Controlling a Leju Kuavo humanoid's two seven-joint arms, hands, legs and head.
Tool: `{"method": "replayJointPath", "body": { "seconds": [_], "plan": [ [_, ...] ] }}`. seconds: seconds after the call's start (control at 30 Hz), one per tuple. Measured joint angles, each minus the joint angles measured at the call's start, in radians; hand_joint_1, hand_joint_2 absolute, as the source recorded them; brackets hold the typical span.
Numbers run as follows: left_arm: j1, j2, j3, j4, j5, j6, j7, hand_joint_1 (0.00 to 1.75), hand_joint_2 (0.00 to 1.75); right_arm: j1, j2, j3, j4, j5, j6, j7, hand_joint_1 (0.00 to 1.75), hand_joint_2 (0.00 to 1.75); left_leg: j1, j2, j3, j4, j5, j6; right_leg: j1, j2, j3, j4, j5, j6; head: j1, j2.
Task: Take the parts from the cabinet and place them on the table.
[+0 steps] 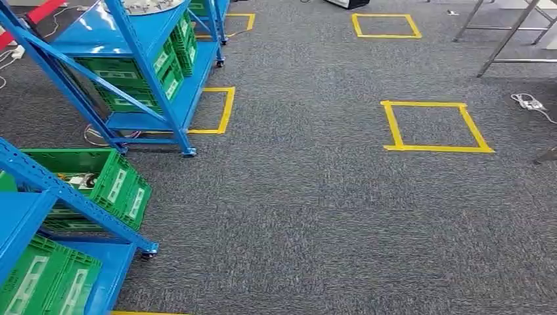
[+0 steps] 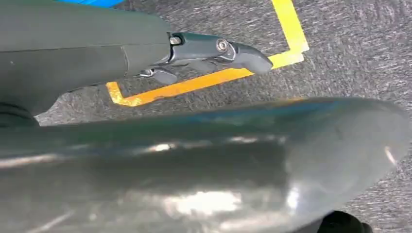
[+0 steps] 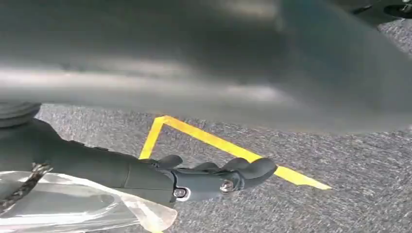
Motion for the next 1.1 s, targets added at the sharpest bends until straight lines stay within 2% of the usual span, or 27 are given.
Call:
{"method": "replayJointPath", "body": {
  "seconds": [0.13, 0.73, 0.77, 0.83, 0.87, 0.9, 1.0, 1.03, 1.07, 1.1],
  "plan": [
    [0.0, 0.001, 0.0, 0.0, 0.003, 0.0, 0.0, 0.0, 0.0, -0.001, 0.0, 0.0, 0.0, -0.001, 0.0, 0.0, 0.0, 0.0, -0.001, 0.0, -0.001, 0.001, 0.002, 0.004, -0.001, 0.0, 0.007, -0.001, 0.004, 0.007, 0.0, 0.0],
    [0.0, 0.0, 0.0, 0.0, 0.008, 0.0, -0.001, 0.0, 0.0, -0.001, 0.0, 0.0, 0.0, -0.014, 0.0, 0.0, 0.0, 0.0, 0.002, 0.0, -0.003, 0.001, 0.003, 0.002, 0.001, -0.001, 0.007, -0.001, 0.003, 0.009, 0.0, 0.0],
    [0.0, 0.002, 0.0, 0.0, 0.01, 0.0, -0.001, 0.0, 0.0, -0.002, 0.0, 0.0, 0.0, -0.016, 0.0, 0.0, 0.0, 0.0, -0.005, 0.0, -0.006, 0.01, 0.0, 0.009, -0.004, -0.002, 0.009, -0.008, 0.01, 0.018, -0.001, 0.0],
    [-0.001, 0.005, -0.001, 0.0, 0.012, 0.0, -0.001, 0.0, 0.0, -0.005, 0.0, 0.003, 0.0, -0.018, 0.0, 0.0, 0.0, 0.0, -0.003, -0.004, -0.004, -0.01, 0.011, 0.024, -0.002, -0.008, 0.013, -0.016, 0.015, 0.027, -0.001, 0.0],
    [-0.003, 0.006, -0.001, 0.0, 0.013, 0.0, 0.0, 0.0, 0.0, -0.006, 0.0, 0.005, 0.0, -0.018, 0.0, 0.0, 0.0, 0.0, 0.008, -0.005, 0.009, -0.031, 0.026, 0.028, -0.002, -0.007, 0.002, -0.005, 0.002, 0.026, 0.0, 0.0],
    [-0.004, 0.007, -0.001, 0.0, 0.014, 0.0, 0.0, 0.0, 0.0, -0.006, 0.0, 0.007, 0.0, -0.017, 0.0, -0.001, 0.0, 0.0, 0.008, -0.009, 0.011, -0.039, 0.031, 0.035, 0.001, -0.003, -0.012, 0.027, -0.029, 0.024, 0.001, 0.0],
    [-0.004, 0.009, -0.003, 0.0, 0.021, 0.0, 0.004, 0.0, 0.0, -0.007, 0.0, 0.01, 0.001, -0.021, 0.0, -0.001, 0.0, 0.0, 0.007, -0.023, 0.002, -0.037, 0.034, 0.036, 0.0, 0.003, -0.112, 0.254, -0.14, 0.024, 0.001, 0.0],
    [-0.004, 0.009, -0.004, 0.0, 0.023, 0.0, 0.004, 0.0, 0.0, -0.007, 0.0, 0.012, 0.001, -0.024, 0.0, -0.002, 0.0, 0.0, 0.007, -0.032, 0.0, -0.035, 0.034, 0.034, 0.0, 0.003, -0.135, 0.303, -0.15, 0.025, 0.002, 0.0],
    [-0.004, 0.009, -0.006, 0.0, 0.024, 0.0, 0.004, 0.0, 0.0, -0.006, 0.0, 0.013, 0.001, -0.027, 0.0, -0.002, 0.0, 0.0, 0.007, -0.041, 0.0, -0.034, 0.034, 0.033, -0.002, 0.003, -0.127, 0.289, -0.129, 0.027, 0.002, 0.0],
    [-0.004, 0.009, -0.008, 0.0, 0.024, 0.0, 0.004, 0.0, 0.0, -0.006, 0.0, 0.013, 0.002, -0.028, 0.0, -0.003, 0.0, 0.0, 0.009, -0.05, 0.0, -0.031, 0.033, 0.028, -0.005, 0.004, -0.096, 0.23, -0.09, 0.028, 0.002, 0.0]
  ]
}}
